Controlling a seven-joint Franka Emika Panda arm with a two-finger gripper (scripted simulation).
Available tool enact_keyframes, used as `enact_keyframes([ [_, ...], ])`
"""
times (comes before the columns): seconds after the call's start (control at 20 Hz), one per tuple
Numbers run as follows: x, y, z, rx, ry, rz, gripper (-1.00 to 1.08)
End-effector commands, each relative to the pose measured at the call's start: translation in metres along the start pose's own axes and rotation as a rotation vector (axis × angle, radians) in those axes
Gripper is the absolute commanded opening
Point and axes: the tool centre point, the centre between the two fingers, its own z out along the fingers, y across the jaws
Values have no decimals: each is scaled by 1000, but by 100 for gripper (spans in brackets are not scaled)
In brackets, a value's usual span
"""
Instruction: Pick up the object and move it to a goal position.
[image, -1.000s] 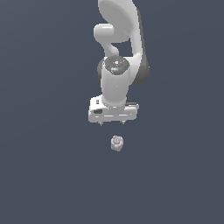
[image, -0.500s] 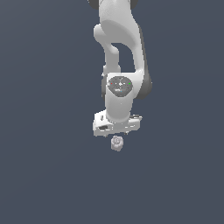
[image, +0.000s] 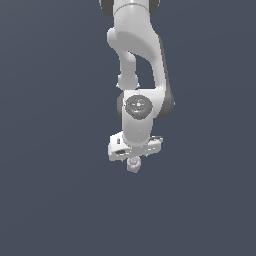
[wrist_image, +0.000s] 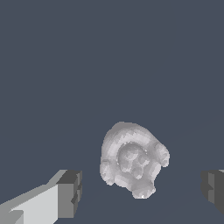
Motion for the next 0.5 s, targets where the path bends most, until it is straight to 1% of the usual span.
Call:
enact_keyframes([
  [0.0,0,0,1,0,0,0,100],
  [0.15,0,0,10,0,0,0,100],
  [0.45,0,0,41,0,1,-1,100],
])
